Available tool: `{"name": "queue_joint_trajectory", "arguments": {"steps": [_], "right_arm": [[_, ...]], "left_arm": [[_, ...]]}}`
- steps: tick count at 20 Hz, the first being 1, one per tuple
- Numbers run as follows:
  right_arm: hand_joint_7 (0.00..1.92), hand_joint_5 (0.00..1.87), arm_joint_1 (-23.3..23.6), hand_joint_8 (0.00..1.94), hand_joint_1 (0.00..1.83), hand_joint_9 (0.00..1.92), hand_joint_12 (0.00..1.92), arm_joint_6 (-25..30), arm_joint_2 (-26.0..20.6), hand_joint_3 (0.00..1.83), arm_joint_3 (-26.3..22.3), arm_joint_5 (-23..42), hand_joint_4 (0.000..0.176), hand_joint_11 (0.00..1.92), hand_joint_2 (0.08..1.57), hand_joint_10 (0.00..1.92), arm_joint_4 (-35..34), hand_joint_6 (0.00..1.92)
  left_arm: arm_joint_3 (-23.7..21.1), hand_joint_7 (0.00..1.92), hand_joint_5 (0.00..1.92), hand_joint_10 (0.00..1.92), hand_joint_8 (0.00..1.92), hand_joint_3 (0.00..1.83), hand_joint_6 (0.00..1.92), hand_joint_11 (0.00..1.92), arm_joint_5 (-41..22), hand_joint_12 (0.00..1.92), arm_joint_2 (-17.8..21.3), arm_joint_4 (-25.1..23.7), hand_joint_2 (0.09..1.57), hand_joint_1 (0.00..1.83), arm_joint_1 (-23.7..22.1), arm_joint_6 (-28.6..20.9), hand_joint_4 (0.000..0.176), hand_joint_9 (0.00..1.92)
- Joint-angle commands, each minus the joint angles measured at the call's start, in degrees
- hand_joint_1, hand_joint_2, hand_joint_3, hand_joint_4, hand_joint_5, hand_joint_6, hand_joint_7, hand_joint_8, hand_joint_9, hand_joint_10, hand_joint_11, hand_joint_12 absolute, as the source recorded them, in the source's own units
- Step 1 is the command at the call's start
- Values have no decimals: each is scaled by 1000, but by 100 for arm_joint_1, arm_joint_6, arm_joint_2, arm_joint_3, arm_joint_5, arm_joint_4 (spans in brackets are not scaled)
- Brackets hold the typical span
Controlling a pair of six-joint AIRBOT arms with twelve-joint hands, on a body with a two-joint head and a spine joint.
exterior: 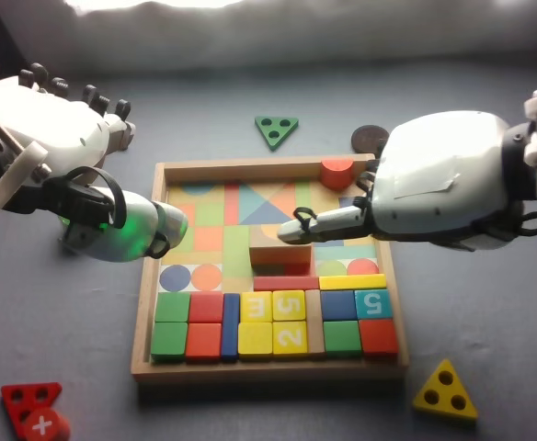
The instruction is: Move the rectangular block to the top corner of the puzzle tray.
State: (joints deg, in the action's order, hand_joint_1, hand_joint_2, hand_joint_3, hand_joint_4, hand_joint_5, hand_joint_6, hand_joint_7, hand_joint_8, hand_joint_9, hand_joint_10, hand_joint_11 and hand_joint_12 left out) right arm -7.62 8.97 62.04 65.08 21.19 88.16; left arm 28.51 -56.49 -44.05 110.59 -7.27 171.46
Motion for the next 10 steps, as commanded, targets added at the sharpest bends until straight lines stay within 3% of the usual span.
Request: {"name": "queue_joint_trajectory", "arguments": {"steps": [1, 4, 6, 7, 8, 9, 10], "right_arm": [[1150, 32, 66, 1941, 1828, 1472, 1921, 17, -28, 645, 97, 148, 0, 1632, 862, 1921, -118, 6], [1069, 107, 33, 1941, 1811, 1450, 1921, 273, 164, 625, 389, 148, 0, 1624, 899, 1921, 98, 54], [1118, 92, 26, 1941, 1797, 1470, 1921, 273, 255, 605, 507, 150, 0, 1622, 898, 1921, 136, 51], [864, 83, 26, 1925, 1470, 1467, 1921, 273, 294, 1092, 546, 152, 0, 1602, 772, 1921, 152, 41], [828, 105, 24, 1938, 1407, 1471, 1921, 273, 338, 1237, 584, 152, 0, 1605, 727, 1921, 153, 47], [1059, 106, 25, 1940, 1712, 1501, 1921, 273, 394, 922, 632, 152, 0, 1634, 768, 1921, 154, 37], [1116, 95, 27, 1941, 1775, 1518, 1921, 272, 441, 755, 675, 152, 0, 1659, 833, 1921, 155, 25]], "left_arm": [[-19, 117, 112, 2, 3, 0, 3, 0, -1, 289, 61, -462, 1205, 0, -49, 29, 0, 114], [-18, 124, 129, 2, 2, 0, 3, 0, 1, 286, 61, -495, 1213, 14, -40, 29, 0, 121], [-17, 148, 148, 6, 6, 1, 5, 0, 7, 302, 62, -509, 1217, 41, -33, 29, 0, 141], [-17, 139, 138, 1, 2, 2, 1, 0, 8, 298, 63, -510, 1218, 7, -33, 29, 0, 131], [-17, 134, 129, 0, 0, 0, 0, 0, 8, 294, 63, -510, 1211, 1, -34, 29, 0, 124], [-17, 111, 108, 0, 0, 0, 0, 0, 8, 276, 63, -510, 1198, 0, -36, 29, 0, 105], [-17, 89, 94, 0, 0, 0, 0, 0, 7, 250, 63, -502, 1194, 0, -42, 29, 0, 86]]}}
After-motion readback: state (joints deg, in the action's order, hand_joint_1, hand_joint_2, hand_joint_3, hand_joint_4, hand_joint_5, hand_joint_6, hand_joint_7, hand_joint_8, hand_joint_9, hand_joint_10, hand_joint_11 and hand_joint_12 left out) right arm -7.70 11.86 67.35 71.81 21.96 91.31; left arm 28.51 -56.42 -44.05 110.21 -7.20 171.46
